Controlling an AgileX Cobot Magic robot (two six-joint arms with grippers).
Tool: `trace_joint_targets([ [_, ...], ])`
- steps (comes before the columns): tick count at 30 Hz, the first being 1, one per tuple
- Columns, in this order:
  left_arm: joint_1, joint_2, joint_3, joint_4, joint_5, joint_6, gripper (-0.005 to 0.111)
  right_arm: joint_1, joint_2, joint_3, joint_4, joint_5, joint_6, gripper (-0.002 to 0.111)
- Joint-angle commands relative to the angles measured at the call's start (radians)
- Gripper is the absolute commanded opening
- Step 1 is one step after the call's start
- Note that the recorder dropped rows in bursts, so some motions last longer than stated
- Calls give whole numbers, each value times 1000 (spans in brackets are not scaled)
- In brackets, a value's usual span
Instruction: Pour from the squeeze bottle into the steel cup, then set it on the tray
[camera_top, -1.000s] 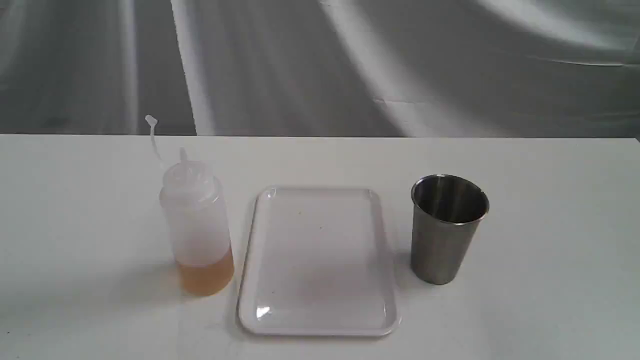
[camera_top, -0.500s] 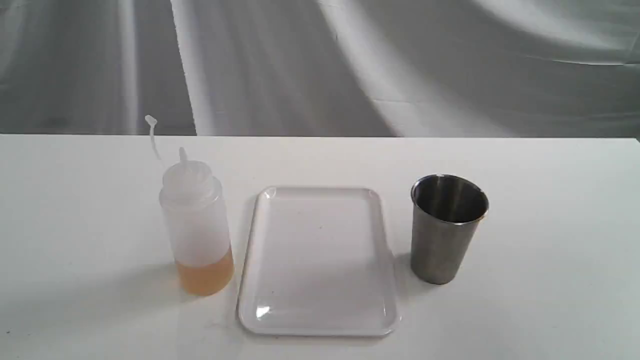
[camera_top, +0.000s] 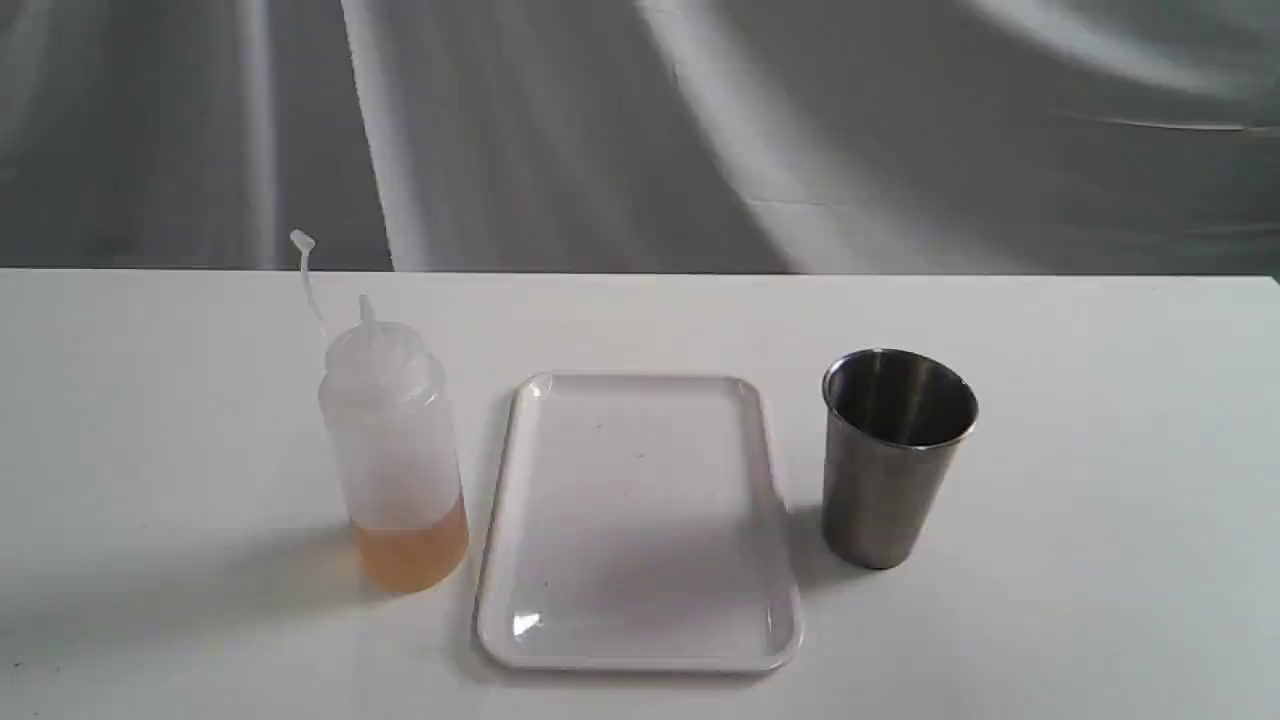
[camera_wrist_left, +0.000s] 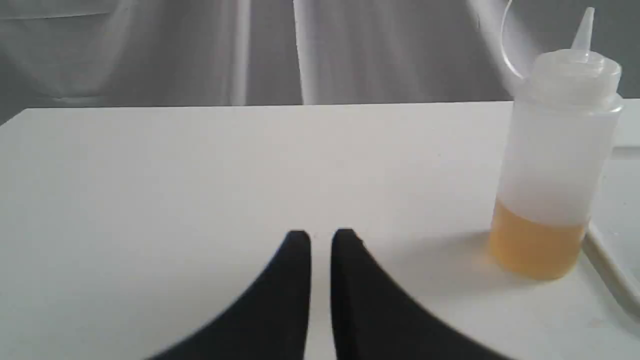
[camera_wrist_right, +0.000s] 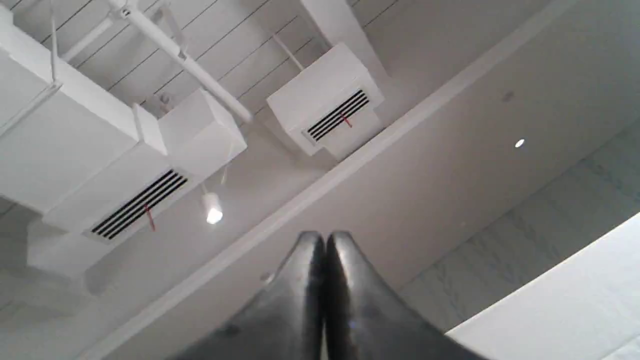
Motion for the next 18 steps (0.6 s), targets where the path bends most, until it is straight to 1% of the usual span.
trace_joint_targets([
  [1, -8, -3, 4, -3, -9, -4, 8, 44, 72, -128, -267, 138, 60, 0],
  [2, -8, -3, 4, -3, -9, -4, 8, 77, 98, -173, -373, 185, 91, 0],
  [4, -8, -3, 4, -3, -9, -4, 8, 154, 148, -258, -522, 271, 170, 0],
  [6, -8, -3, 4, -3, -9, -2, 8, 230, 205, -328, -603, 368, 229, 0],
  [10, -8, -3, 4, -3, -9, -2, 8, 354, 300, -412, -613, 527, 227, 0],
  [12, -8, -3, 4, -3, -9, -2, 8, 409, 334, -438, -643, 580, 198, 0],
  [18, -8, -3, 4, -3, -9, -4, 8, 584, 414, -444, -769, 682, 187, 0],
])
